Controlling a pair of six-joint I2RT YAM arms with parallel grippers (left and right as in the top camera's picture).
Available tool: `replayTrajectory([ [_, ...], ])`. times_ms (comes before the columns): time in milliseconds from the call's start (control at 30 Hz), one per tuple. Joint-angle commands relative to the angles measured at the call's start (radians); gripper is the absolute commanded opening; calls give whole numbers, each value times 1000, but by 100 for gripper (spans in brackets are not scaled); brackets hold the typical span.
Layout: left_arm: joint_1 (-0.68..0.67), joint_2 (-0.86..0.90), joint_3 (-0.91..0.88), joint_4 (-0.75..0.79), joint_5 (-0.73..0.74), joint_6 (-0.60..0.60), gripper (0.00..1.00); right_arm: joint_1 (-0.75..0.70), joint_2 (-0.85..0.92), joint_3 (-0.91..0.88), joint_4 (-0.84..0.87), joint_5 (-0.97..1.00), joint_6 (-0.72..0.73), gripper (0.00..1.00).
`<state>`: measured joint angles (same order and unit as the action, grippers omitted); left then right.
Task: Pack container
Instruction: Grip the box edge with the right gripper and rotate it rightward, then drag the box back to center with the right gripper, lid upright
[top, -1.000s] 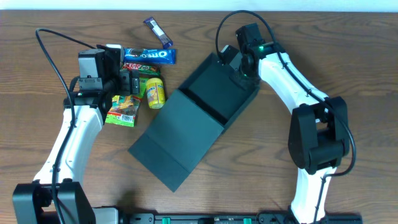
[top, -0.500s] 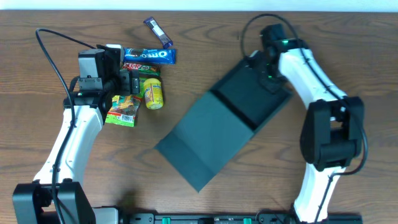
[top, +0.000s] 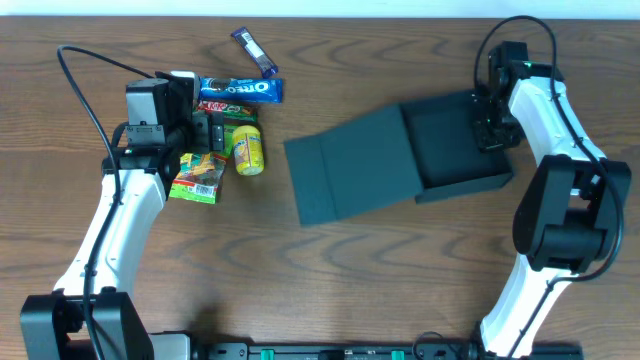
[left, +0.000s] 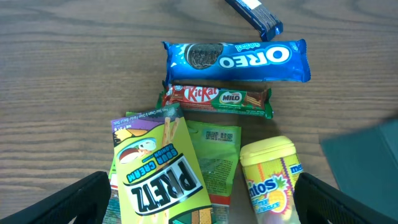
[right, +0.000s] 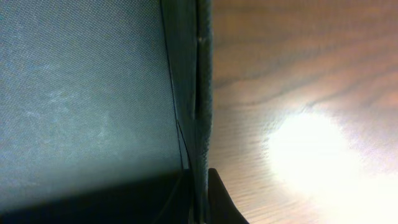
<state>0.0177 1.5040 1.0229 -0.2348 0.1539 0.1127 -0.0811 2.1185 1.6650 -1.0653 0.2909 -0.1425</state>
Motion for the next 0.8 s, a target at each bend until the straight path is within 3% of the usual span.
replayTrajectory([
  [0,-1,8,23,0,3,10,95,-10,26,-25,-2,-3,317,1],
  [233,-1,8,23,-1,4,10,95,-9,26,-25,12,-356,867,2],
  [367,-1,8,23,0,4,10,95,8,26,-25,17,-470,1246,2],
  [467,-1,8,23,0,4,10,95,38,26,-25,18,-573,1450,2],
  [567,0,8,23,0,3,10,95,108,26,-25,18,-663,1622,1],
  [767,0,8,23,0,4,10,95,252,26,-25,19,-716,1813,2],
])
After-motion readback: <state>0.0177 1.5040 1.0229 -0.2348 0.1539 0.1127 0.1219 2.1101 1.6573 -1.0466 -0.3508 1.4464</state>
